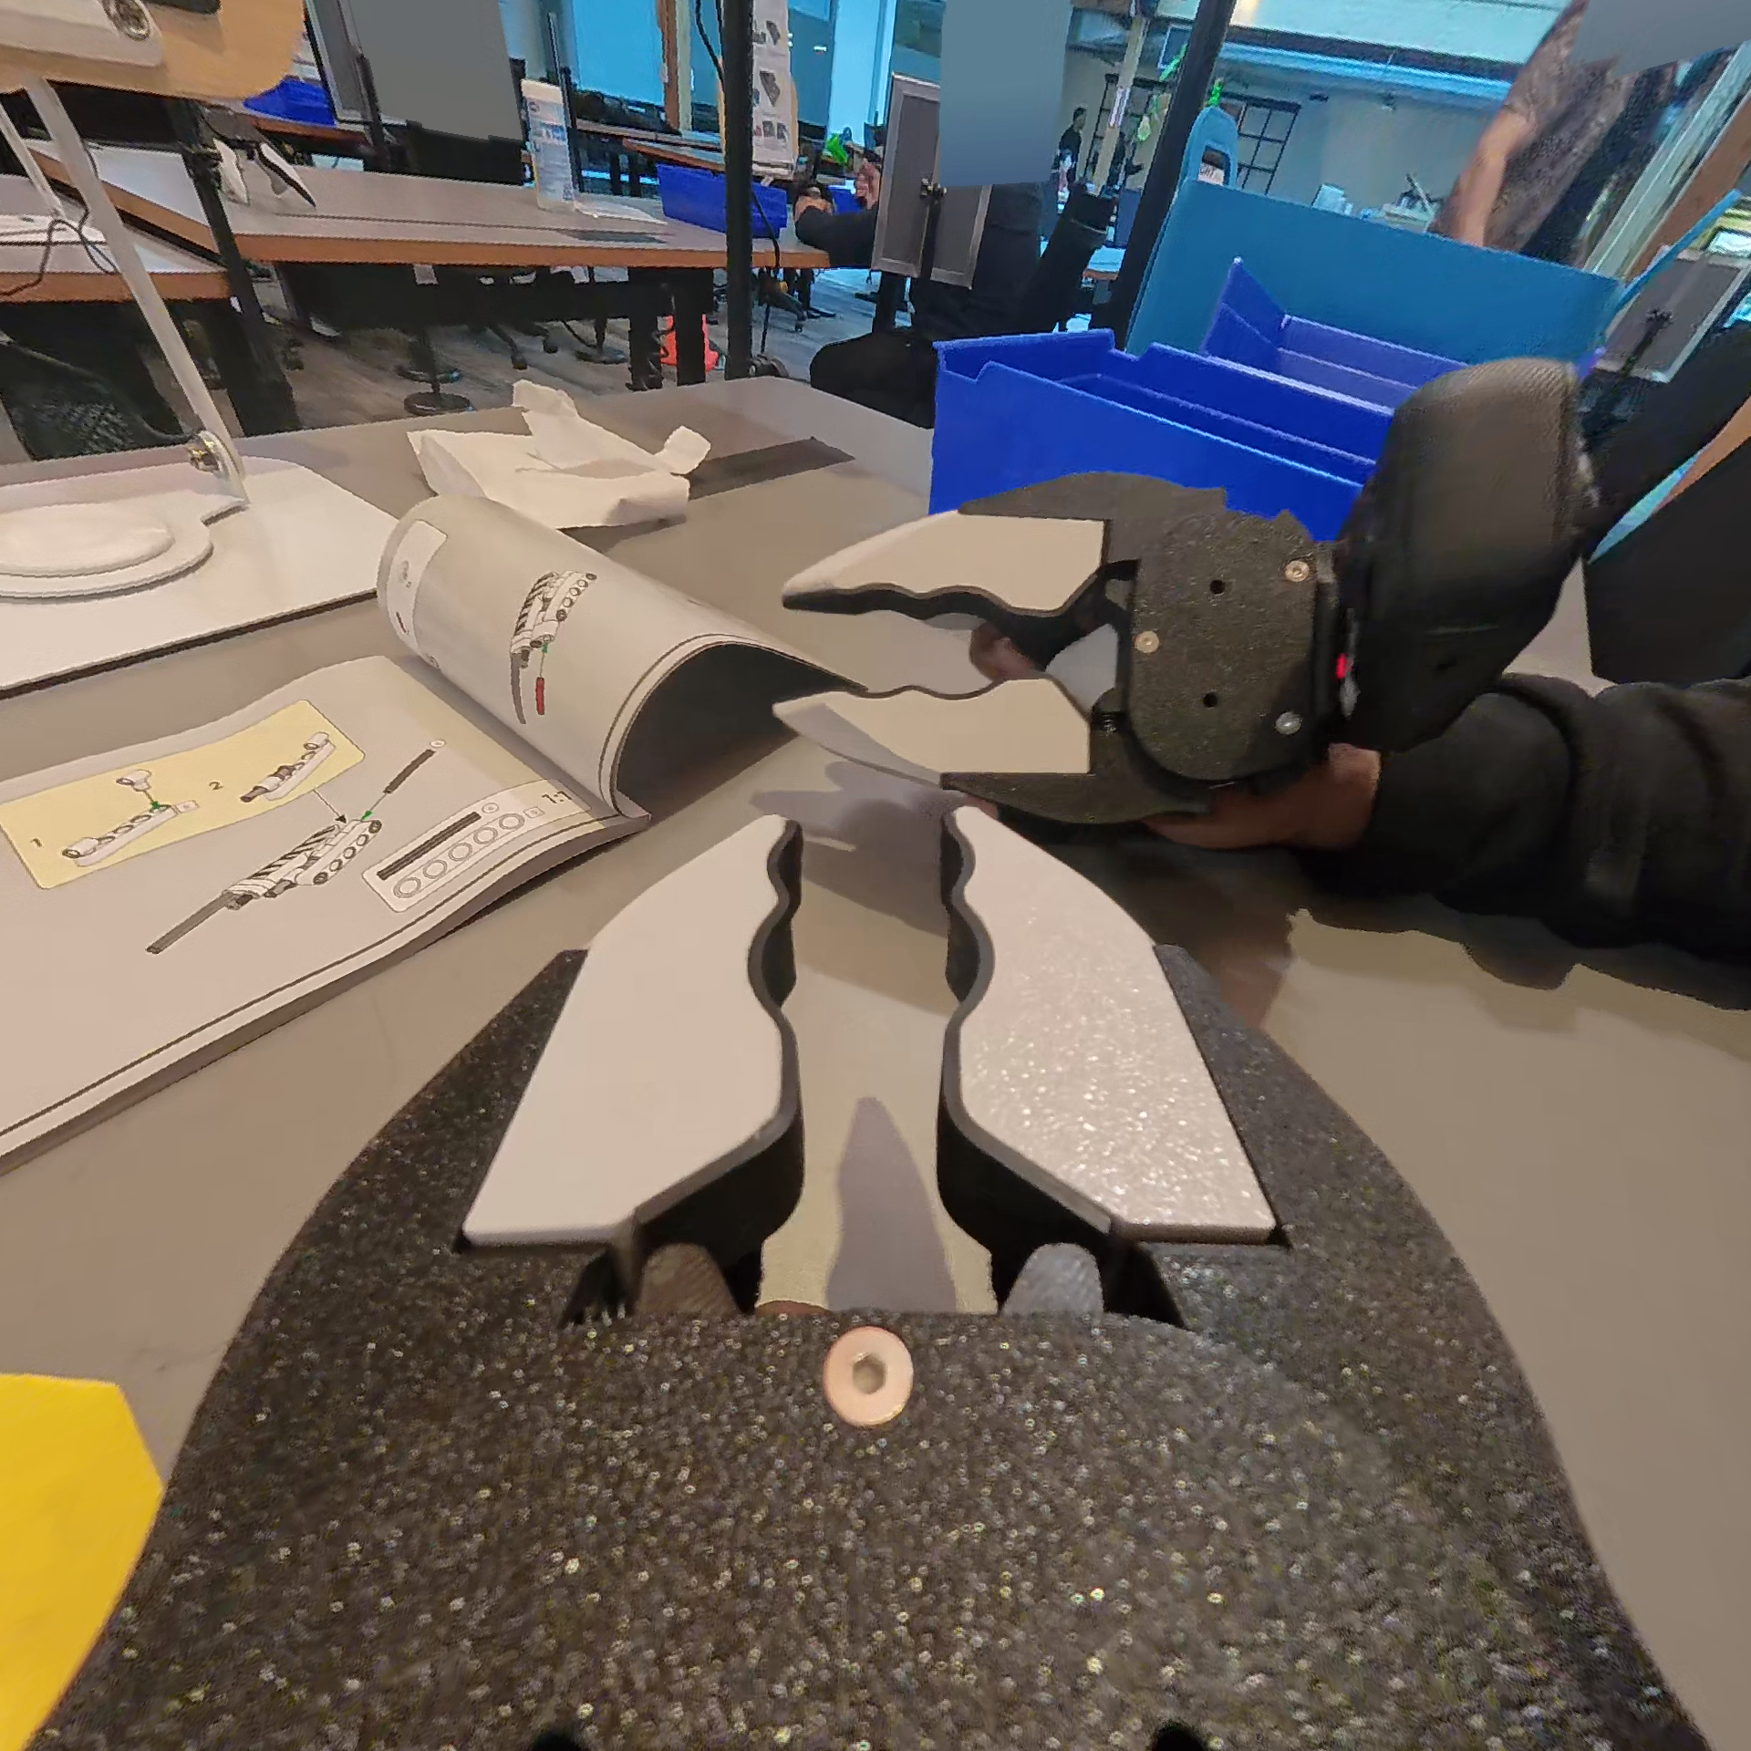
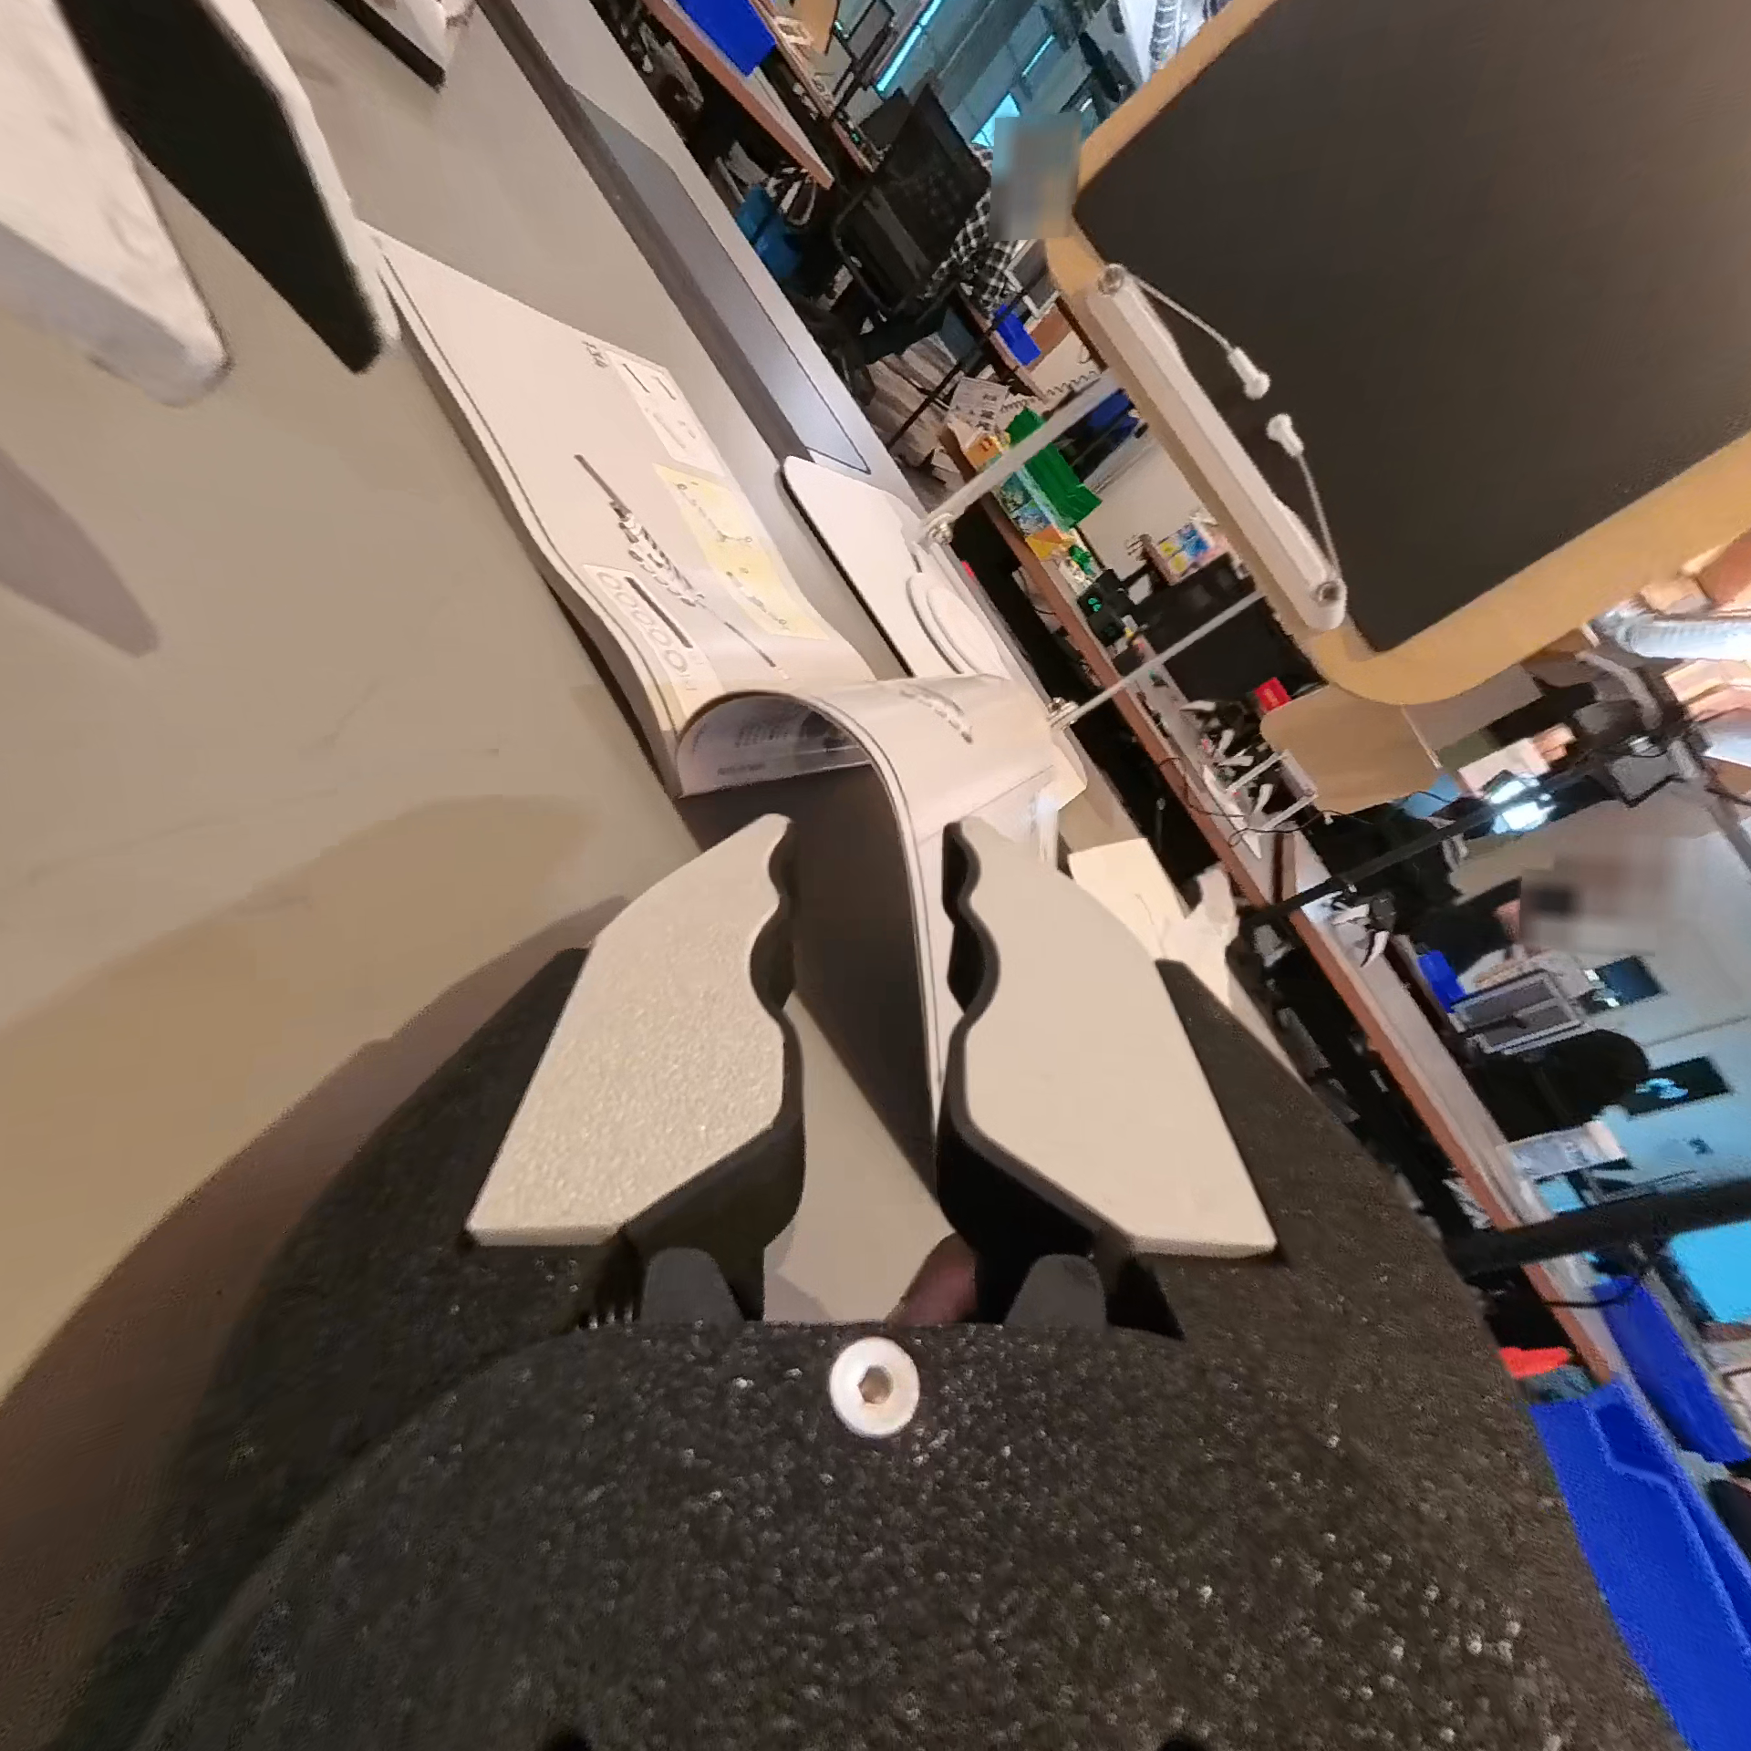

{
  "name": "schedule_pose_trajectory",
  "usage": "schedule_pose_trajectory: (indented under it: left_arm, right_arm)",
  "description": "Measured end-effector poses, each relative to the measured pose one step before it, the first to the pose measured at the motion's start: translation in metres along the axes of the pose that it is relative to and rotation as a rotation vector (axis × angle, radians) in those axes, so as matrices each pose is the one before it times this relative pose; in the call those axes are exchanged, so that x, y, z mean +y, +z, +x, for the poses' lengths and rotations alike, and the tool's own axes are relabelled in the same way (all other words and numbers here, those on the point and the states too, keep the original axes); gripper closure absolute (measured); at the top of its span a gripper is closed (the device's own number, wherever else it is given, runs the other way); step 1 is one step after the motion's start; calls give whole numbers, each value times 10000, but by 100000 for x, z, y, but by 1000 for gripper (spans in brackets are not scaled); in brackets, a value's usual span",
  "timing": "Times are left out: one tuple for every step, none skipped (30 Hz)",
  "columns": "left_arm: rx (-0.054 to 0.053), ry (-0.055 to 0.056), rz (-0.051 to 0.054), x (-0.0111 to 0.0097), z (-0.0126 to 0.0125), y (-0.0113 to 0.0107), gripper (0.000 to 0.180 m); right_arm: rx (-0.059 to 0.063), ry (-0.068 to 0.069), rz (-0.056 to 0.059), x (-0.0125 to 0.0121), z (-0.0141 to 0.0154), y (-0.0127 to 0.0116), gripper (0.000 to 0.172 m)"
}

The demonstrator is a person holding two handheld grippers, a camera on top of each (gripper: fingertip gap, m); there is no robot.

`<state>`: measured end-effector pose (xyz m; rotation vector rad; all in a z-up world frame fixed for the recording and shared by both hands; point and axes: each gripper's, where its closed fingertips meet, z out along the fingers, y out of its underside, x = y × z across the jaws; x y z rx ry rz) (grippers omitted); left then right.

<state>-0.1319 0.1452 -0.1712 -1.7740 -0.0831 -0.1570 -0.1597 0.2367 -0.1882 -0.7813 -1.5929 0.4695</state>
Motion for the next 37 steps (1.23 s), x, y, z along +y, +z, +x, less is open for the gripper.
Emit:
schedule_pose_trajectory:
  left_arm:
    - [13,-41,-3,7,-15,-14,152]
    - [14,-35,-11,16,-8,-9,152]
    - [10,-28,-2,11,-8,-22,152]
    - [13,-19,3,-2,2,-29,152]
    - [17,-12,-4,17,21,-21,152]
    - [26,-6,7,-4,29,-25,152]
    - [9,-8,4,-1,18,-17,152]
    - [11,-7,-3,1,-1,-3,152]
    - [11,-15,-12,17,3,12,152]
    - [9,-25,-6,9,-11,5,152]
    - [13,-27,-3,3,-15,6,152]
    - [13,-18,-6,10,-2,5,152]
    - [6,1,-7,9,17,5,152]
    - [3,8,-9,11,8,4,152]
    - [3,-1,-6,15,3,8,152]
    - [6,-11,-5,1,-5,5,152]
    - [7,-14,-12,15,-4,21,152]
    - [6,-9,-14,22,1,11,152]
    - [-4,-1,-12,11,-5,11,152]
    - [2,1,-11,19,-1,14,152]
    - [4,-5,-3,3,-1,-3,152]
    - [2,-3,1,-1,5,1,152]
    - [6,-1,-9,8,8,13,152]
    - [4,-3,-9,8,-3,3,152]
    - [-1,-3,1,-2,0,1,152]
    - [4,0,5,-5,6,-6,152]
    - [-1,4,3,-2,-4,-8,152]
    - [-2,5,-1,3,4,0,152]
    - [0,-2,0,0,2,0,152]
    - [0,-4,5,-8,-6,3,152]
    - [-2,1,4,-3,-2,-7,152]
    - [-1,3,0,0,-4,0,152]
    - [-3,0,2,-2,-3,1,152]
    - [-2,-1,6,-13,1,-17,152]
    - [-2,2,7,-7,-4,-5,152]
    - [-1,-1,5,-5,-1,-6,152]
    - [-3,0,-1,3,6,0,152]
  right_arm:
    - [126,-199,14,-216,64,434,142]
    - [146,-244,51,-324,59,467,140]
    - [140,-295,77,-397,3,486,140]
    - [121,-339,59,-355,-46,528,139]
    - [99,-363,0,-227,-69,547,138]
    - [67,-332,-64,-60,-64,527,137]
    - [5,-237,-85,59,-85,470,136]
    - [-54,-117,-128,201,-105,408,135]
    - [-140,-4,-190,360,-162,339,134]
    - [-259,94,-256,529,-312,268,134]
    - [-349,182,-289,649,-433,182,134]
    - [-263,199,-261,620,-308,100,134]
    - [-67,132,-245,540,38,-18,138]
    - [-9,91,-233,502,155,-55,141]
    - [-19,99,-212,501,112,-63,145]
    - [-2,70,-131,374,127,-70,147]
    - [3,50,-65,239,104,-79,147]
    - [-7,16,-6,112,42,-63,147]
    - [0,-13,24,23,-1,-68,147]
    - [14,-27,10,14,-4,-43,147]
    - [11,-29,16,-17,-17,-26,148]
    - [7,-21,10,-10,-20,-10,148]
    - [3,3,6,-3,1,-5,148]
    - [-5,15,8,3,2,-2,148]
    - [-5,12,9,-7,5,-16,148]
    - [3,-2,8,-4,-10,-12,148]
    - [10,-10,3,3,4,-16,148]
    - [13,-8,-6,16,0,-10,148]
    - [11,-8,-9,16,-2,-3,148]
    - [15,-12,-30,35,1,13,149]
    - [22,-21,-54,81,9,13,150]
    - [31,-38,-89,130,11,25,152]
    - [-2,-69,-149,248,-35,36,157]
    - [-4,-92,-156,257,-43,36,160]
    - [16,-55,-116,213,9,-2,162]
    - [-3,-27,-125,214,8,-39,163]
    - [-7,-54,-155,255,1,-57,164]
